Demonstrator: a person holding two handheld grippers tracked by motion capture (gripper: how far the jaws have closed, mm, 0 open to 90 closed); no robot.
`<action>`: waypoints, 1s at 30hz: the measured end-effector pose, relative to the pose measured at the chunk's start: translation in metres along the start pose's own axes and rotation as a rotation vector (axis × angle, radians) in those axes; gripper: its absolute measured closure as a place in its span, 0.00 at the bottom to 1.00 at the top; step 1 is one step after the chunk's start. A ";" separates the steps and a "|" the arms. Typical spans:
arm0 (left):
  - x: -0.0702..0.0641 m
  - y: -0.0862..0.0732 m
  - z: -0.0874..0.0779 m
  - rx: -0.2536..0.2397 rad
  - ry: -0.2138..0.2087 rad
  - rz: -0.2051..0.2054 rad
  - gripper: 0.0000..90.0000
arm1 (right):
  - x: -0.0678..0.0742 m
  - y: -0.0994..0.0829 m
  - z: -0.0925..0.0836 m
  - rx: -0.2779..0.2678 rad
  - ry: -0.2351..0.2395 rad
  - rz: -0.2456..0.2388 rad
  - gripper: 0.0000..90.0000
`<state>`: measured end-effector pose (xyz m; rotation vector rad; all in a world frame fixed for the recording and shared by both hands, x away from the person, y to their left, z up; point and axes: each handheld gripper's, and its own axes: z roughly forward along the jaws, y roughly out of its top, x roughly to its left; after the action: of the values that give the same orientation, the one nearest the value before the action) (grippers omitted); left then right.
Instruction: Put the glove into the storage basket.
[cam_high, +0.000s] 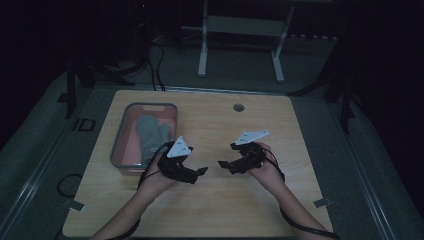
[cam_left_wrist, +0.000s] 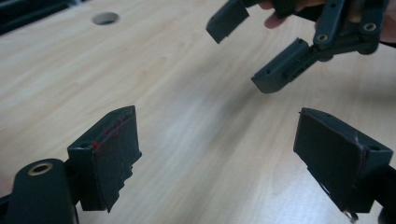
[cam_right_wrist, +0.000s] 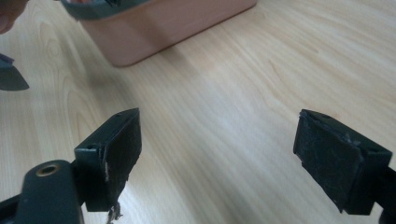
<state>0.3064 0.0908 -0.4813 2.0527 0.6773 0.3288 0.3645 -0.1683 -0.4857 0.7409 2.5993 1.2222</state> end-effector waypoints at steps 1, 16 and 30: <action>-0.003 -0.001 0.003 0.006 -0.005 0.000 0.16 | 0.000 -0.004 -0.001 0.003 -0.005 0.002 0.17; -0.029 -0.030 0.037 0.026 -0.078 0.056 0.16 | -0.003 -0.067 -0.021 0.004 0.007 -0.008 0.16; -0.042 -0.048 0.054 0.048 -0.128 0.047 0.16 | -0.008 -0.117 -0.030 0.039 0.004 0.030 0.16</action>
<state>0.2817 0.0492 -0.5497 2.1174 0.5639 0.2076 0.3182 -0.2554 -0.5559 0.7889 2.6315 1.1855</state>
